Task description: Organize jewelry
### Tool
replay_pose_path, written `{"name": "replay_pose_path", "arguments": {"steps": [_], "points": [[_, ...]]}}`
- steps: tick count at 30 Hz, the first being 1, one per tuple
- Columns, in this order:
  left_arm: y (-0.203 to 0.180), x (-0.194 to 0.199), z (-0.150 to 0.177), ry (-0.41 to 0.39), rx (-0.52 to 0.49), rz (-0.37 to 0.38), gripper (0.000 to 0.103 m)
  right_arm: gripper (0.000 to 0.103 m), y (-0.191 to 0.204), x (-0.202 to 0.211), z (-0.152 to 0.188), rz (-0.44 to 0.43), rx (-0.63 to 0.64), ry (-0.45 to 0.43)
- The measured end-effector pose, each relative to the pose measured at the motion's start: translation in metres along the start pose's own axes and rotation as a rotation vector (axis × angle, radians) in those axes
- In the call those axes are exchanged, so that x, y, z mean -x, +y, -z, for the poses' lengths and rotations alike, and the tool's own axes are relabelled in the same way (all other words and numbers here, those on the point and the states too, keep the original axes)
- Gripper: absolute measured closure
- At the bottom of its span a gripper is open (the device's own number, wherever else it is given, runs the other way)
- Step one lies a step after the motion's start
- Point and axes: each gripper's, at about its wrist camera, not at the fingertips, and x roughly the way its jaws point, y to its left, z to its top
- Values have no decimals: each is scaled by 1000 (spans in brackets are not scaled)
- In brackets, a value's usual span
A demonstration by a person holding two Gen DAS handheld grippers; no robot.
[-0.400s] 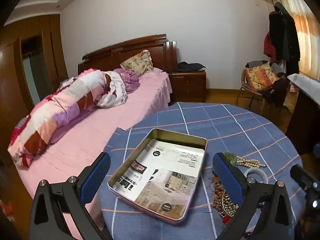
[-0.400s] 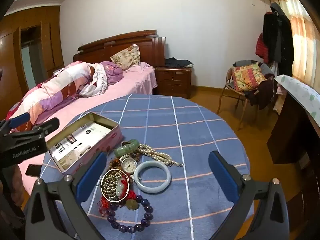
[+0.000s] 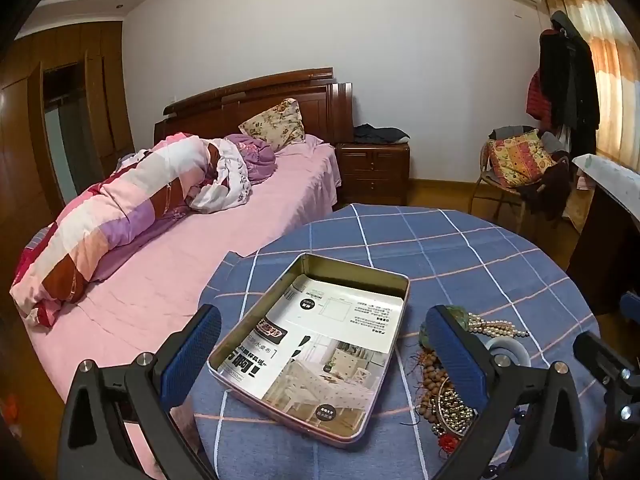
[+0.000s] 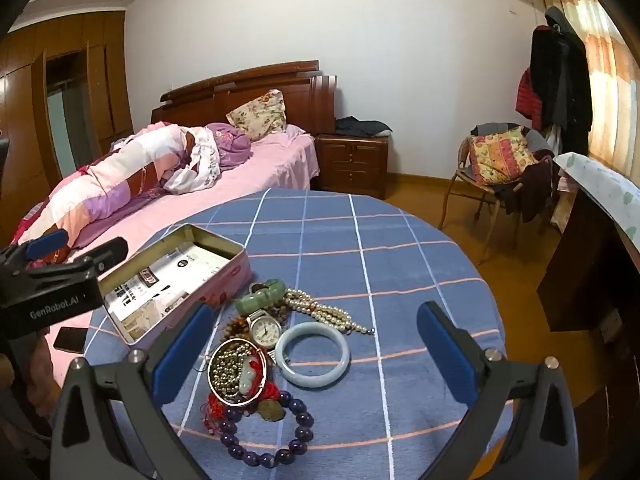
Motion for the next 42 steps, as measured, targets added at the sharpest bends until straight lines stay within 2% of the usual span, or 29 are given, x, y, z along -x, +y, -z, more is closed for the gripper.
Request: {"name": "replay_pose_path", "arguments": {"steps": [5, 42], "points": [[2, 2, 0, -14, 9, -7, 1, 0, -8, 0, 0, -21, -39, 1], [0, -4, 2, 10, 14, 13, 1, 0, -4, -3, 5, -40, -34, 9]]}}
